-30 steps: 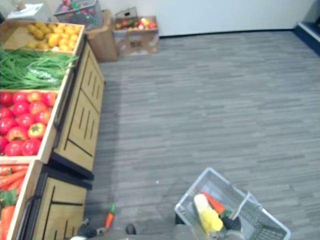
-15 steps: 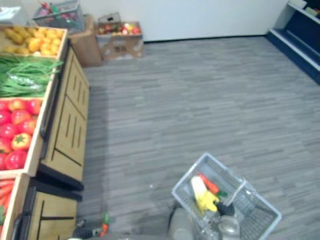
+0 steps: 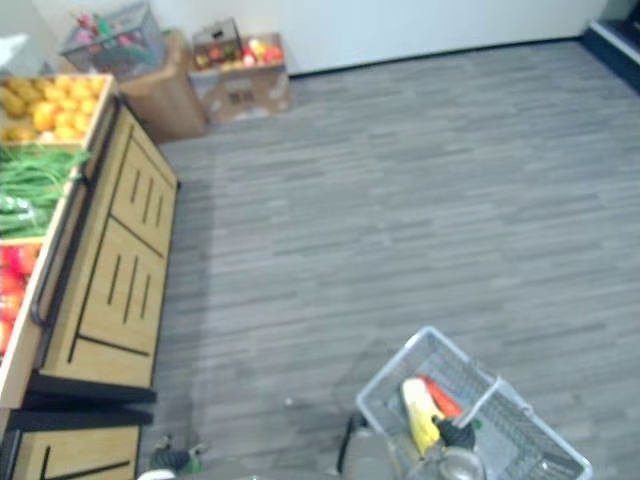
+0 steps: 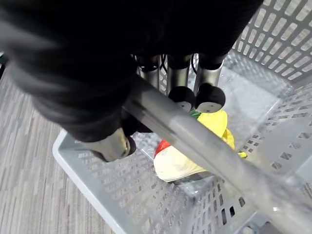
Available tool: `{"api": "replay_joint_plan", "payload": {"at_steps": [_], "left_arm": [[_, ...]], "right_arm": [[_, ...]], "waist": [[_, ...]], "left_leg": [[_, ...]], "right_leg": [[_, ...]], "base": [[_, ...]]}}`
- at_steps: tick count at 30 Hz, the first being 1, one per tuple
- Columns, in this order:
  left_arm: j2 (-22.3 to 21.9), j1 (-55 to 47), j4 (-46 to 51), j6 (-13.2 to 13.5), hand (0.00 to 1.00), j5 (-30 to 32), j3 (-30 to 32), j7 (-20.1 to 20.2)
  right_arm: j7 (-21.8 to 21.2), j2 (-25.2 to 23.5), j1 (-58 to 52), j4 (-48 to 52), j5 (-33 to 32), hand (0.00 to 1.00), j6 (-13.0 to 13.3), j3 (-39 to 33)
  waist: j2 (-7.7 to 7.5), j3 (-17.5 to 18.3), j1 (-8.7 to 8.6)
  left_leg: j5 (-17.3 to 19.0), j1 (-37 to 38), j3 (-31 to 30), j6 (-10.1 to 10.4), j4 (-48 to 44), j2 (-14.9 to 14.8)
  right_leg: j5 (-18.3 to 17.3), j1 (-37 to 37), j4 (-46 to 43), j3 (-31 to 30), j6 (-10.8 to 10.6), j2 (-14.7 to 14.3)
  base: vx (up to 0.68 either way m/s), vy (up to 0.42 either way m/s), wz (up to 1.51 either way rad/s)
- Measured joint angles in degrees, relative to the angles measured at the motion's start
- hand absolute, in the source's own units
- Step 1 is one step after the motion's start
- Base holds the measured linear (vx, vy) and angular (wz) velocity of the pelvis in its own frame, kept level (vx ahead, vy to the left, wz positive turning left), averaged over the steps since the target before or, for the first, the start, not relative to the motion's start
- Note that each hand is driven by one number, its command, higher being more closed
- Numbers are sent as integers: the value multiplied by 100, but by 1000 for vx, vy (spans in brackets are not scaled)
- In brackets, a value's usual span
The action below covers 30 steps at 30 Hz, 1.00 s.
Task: Pick vegetable in the basket
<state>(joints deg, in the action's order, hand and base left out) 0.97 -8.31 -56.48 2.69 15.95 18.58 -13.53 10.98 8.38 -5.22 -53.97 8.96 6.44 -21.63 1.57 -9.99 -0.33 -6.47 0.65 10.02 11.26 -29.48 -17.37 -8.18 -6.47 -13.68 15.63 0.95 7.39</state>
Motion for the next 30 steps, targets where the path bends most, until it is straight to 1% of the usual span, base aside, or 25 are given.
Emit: {"api": "replay_joint_plan", "payload": {"at_steps": [1,3,4,5,6,7,8,9,10,11,12,13,14,17,18,20,21,23,24,25,26,27,28,29,30], "left_arm": [[-13,-1,8,3,0,0,29,-16],[-22,-6,11,6,0,4,41,-80],[-15,-23,10,7,0,7,40,-119],[-10,-31,10,10,0,15,39,-131],[7,-36,7,11,0,41,38,-140],[19,-35,4,11,0,45,32,-143],[26,-46,-13,0,0,92,25,-149],[19,-66,-33,-8,0,123,11,-153],[40,-131,-99,-21,0,143,-32,-151],[79,-170,-135,-25,0,206,-39,-151],[135,-195,-146,-25,0,280,-48,-144],[163,-196,-146,-22,0,292,-97,-127],[211,-195,-159,-23,0,292,-150,-118],[315,-213,-186,-30,0,291,-310,-65],[333,-225,-202,-32,0,289,-415,-31],[380,-220,-241,-28,0,288,-503,8],[365,-221,-291,-26,0,287,-563,26],[373,-234,-347,-27,0,279,-652,32],[373,-255,-387,-22,0,272,-658,32],[377,-272,-404,-24,0,259,-655,42],[374,-277,-413,-26,0,252,-651,48],[365,-297,-418,-21,0,227,-644,68],[456,-325,-407,-5,0,156,-626,71],[561,-317,-422,-13,0,100,-606,82],[596,-271,-454,-17,0,46,-572,118]], "right_arm": [[4,11,-12,-1,0,100,-1,-10],[5,52,-63,-14,2,100,-3,-38],[2,66,-63,-43,3,100,-3,-37],[3,65,-66,-43,3,100,-1,-38],[4,67,-71,-46,3,100,0,-44],[4,72,-86,-46,3,100,0,-48],[2,118,-138,-46,4,100,2,-46],[2,128,-155,-46,5,100,3,-41],[1,104,-195,-66,5,100,2,-35],[0,50,-268,-85,4,100,2,-32],[-6,0,-320,-93,5,100,3,-34],[-11,-59,-315,-95,6,100,4,-34],[-21,-82,-274,-99,8,100,4,-35],[-24,-104,-264,-102,18,100,3,-59],[-25,-104,-264,-102,17,100,4,-110],[-27,-97,-270,-103,17,100,0,-197],[-21,-83,-269,-120,14,100,-2,-283],[-20,-74,-273,-156,8,100,-4,-316],[-30,-72,-258,-236,5,100,-5,-335],[-35,-84,-232,-312,-4,100,-4,-335],[-35,-120,-211,-354,-6,100,-5,-352],[-38,-183,-154,-422,-41,100,-16,-400],[-105,-260,-106,-559,-45,100,-17,-375],[-138,-306,-99,-621,-45,100,-20,-387],[-159,-331,-47,-780,-52,100,-49,-483]], "waist": [[-7,1,39],[-21,2,68],[-42,2,75],[-57,2,73],[-85,5,71],[-88,8,64],[-85,16,67],[-63,29,68],[-60,130,56],[-123,297,41],[-133,459,39],[-215,494,46],[-243,494,46],[-316,514,45],[-327,509,43],[-331,499,35],[-325,476,31],[-245,470,20],[-225,480,14],[-210,474,5],[-139,478,-15],[-130,485,-14],[-352,487,0],[-455,488,4],[-508,518,31]], "left_leg": [[396,-220,20,28,-263,77],[831,-431,52,-13,-226,257],[977,-534,96,-37,30,360],[987,-562,125,-50,226,403],[959,-597,213,-89,729,487],[924,-630,213,-136,994,535],[528,-654,192,-309,1574,639],[246,-656,186,-341,1719,667],[237,-601,206,-328,1862,692],[302,-542,187,-327,2123,757],[306,-485,213,-331,2401,820],[327,-357,235,-364,2746,889],[381,-237,276,-441,3030,931],[393,-62,331,-471,3315,1092],[449,51,334,-564,3342,1232],[518,135,326,-660,3363,1329],[580,196,335,-682,3487,1368],[591,272,308,-692,3520,1359],[592,304,267,-691,3521,1303],[592,321,205,-691,3522,1234],[590,366,161,-692,3529,1150],[586,350,155,-686,3528,1052],[570,290,161,-638,3529,1105],[556,249,132,-612,3529,1144],[519,183,105,-554,3532,1128]], "right_leg": [[-1,153,127,-8,2,7],[-2,419,300,15,0,39],[-4,547,374,22,-11,72],[-7,589,383,27,-36,99],[-29,633,364,27,-99,166],[-42,660,362,31,-140,200],[-71,686,349,27,-285,241],[-86,711,354,14,-353,231],[-104,738,395,-29,-476,206],[-67,721,494,-28,-547,238],[-22,692,589,-24,-618,276],[29,677,658,-28,-699,300],[62,673,679,-24,-755,303],[103,687,652,-23,-827,401],[77,706,532,-42,-881,528],[-16,642,201,-90,-1020,701],[-21,456,-246,-199,-1031,777],[98,143,-1002,-421,-1061,825],[256,-12,-1332,-595,-1013,771],[383,-54,-1431,-682,-983,701],[478,-75,-1471,-681,-880,644],[313,-35,-1145,-651,-689,572],[506,154,-336,-657,-763,511],[441,214,-117,-649,-839,541],[387,362,278,-618,-916,498]], "base": [[177,-94,1],[140,-14,5],[117,26,0],[98,68,-8],[73,82,-5],[94,176,-6],[65,176,-6],[84,252,-12],[94,248,-1],[104,254,9],[112,234,14],[84,205,7],[72,197,3],[29,173,1],[15,136,-9],[5,106,-6],[-42,95,2],[-53,89,8],[0,25,12],[12,-3,15],[36,-45,10],[1,-66,5],[-1,-102,6],[39,-146,8],[79,-145,9]]}}
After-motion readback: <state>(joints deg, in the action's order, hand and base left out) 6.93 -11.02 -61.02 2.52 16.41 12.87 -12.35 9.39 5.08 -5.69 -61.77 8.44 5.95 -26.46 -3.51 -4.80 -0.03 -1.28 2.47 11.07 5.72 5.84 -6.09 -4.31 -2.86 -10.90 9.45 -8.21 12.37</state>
